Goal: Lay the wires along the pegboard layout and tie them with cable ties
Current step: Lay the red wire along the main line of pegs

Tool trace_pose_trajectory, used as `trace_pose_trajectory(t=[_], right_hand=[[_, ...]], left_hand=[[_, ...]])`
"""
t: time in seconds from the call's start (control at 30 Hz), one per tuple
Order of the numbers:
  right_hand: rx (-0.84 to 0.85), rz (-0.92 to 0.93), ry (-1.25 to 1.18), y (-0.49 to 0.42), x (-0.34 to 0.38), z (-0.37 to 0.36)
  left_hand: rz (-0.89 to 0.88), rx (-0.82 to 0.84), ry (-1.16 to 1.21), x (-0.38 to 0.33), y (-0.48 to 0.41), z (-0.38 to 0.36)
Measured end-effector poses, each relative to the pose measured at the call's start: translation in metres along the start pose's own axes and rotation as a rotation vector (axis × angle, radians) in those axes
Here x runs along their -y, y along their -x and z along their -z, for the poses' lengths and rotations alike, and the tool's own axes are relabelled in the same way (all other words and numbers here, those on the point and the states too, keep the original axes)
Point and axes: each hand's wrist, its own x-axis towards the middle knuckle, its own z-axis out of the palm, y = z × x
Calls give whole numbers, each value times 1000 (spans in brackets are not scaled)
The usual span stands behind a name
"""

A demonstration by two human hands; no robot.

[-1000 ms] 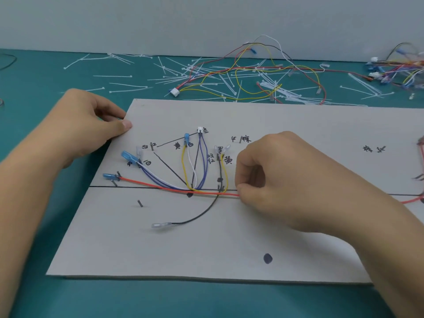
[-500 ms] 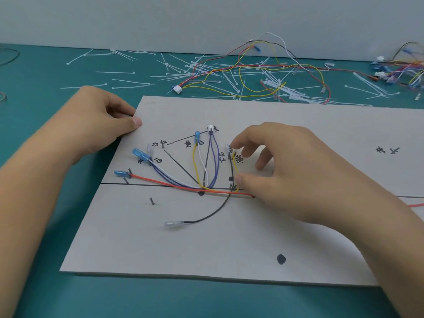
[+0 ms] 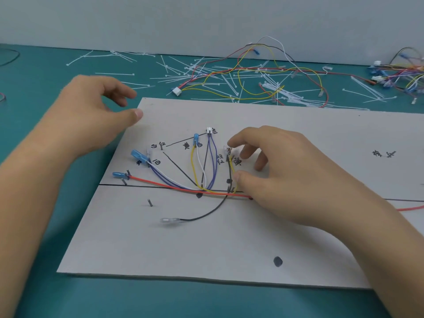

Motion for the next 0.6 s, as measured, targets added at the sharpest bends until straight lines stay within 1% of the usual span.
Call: trace_pose_trajectory(t=[0.07,0.13,0.2,0.23,0.3,0.4,0.53,0.6], right_hand=[[-33,15,-25,2,0,2],[-43,31,-27,4,0,3],[-11,38,-23,6,2,4],[13,43,-17,7,3,4],[56,54,6,7,5,4],[83,53,23,7,6,3],[50,34,13,8,6,1],[31,33,20,8,9,-2]], left_hand=[[-135,82,91,-10,6,3],[-243,243,139,-25,15,4],[-296,387,136,-35,21,1],[-315,426,121,-38,23,-1],[-349,440,124,-44,27,-6],[-351,399,175,-45,28,-12],[-342,374,201,-40,26,-18],[-313,308,228,-34,22,-21]])
